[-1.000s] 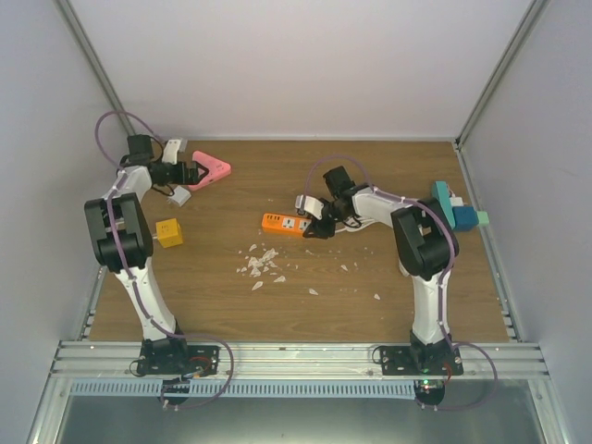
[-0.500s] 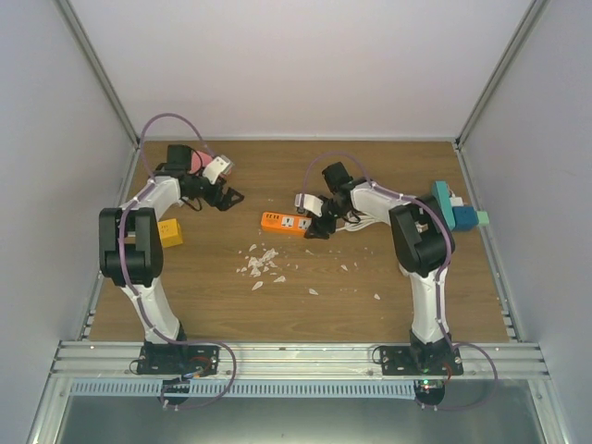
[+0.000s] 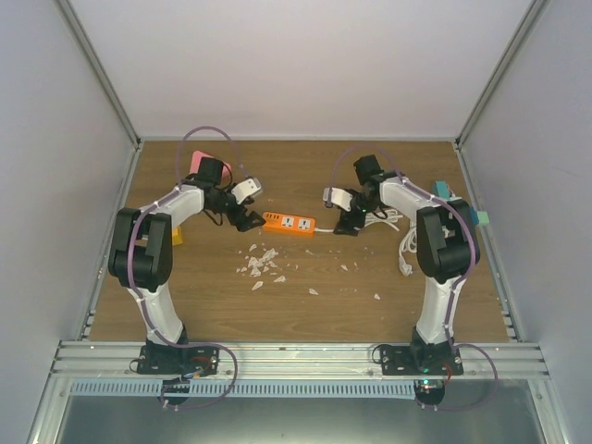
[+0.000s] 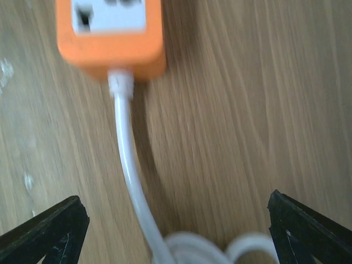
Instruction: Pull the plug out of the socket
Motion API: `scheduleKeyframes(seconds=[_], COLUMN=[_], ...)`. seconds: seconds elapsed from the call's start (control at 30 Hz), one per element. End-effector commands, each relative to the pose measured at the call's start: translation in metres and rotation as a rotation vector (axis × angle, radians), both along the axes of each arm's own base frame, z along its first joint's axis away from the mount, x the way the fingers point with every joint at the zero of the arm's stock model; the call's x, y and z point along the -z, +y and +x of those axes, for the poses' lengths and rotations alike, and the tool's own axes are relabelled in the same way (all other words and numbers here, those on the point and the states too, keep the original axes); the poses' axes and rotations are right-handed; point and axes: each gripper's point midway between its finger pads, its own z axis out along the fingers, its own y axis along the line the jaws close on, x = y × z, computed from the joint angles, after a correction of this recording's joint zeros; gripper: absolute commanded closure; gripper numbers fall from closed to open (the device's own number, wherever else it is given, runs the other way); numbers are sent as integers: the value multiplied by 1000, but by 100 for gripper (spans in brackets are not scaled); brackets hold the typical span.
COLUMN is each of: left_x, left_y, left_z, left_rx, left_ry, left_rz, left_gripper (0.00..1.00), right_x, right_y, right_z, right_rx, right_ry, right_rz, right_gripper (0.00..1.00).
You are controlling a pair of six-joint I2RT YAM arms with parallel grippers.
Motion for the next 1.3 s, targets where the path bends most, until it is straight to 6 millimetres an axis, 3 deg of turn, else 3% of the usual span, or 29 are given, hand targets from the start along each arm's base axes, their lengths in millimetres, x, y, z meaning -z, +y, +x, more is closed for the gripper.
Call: scheduleKeyframes(seconds=[0.0, 0.27, 0.53, 0.63, 0.87, 1.27], left_x=[-2, 16, 36, 40, 46, 43], left_y=[-12, -31, -43, -46, -50, -84], left_z=[-8, -12, -7, 2, 45, 92], left_rx=[60, 79, 36, -1, -117, -128], left_ry=[-55, -71, -143, -159, -177, -193], left_rz=[24, 82, 179, 200, 232, 188], left_gripper=[6, 14, 18, 19, 26, 28], right_x=[6, 17, 25, 25, 23, 22], right_y=[-42, -83, -105, -113, -128, -176], right_z=[-9, 10, 36, 46, 67, 108], right_rx=[-11, 50, 129, 153, 190, 237], right_ry=[-12, -48, -96, -110, -135, -228], right_rz=[-127, -224, -263, -267, -263, -309], right_gripper=[11, 23, 43, 47, 51, 49])
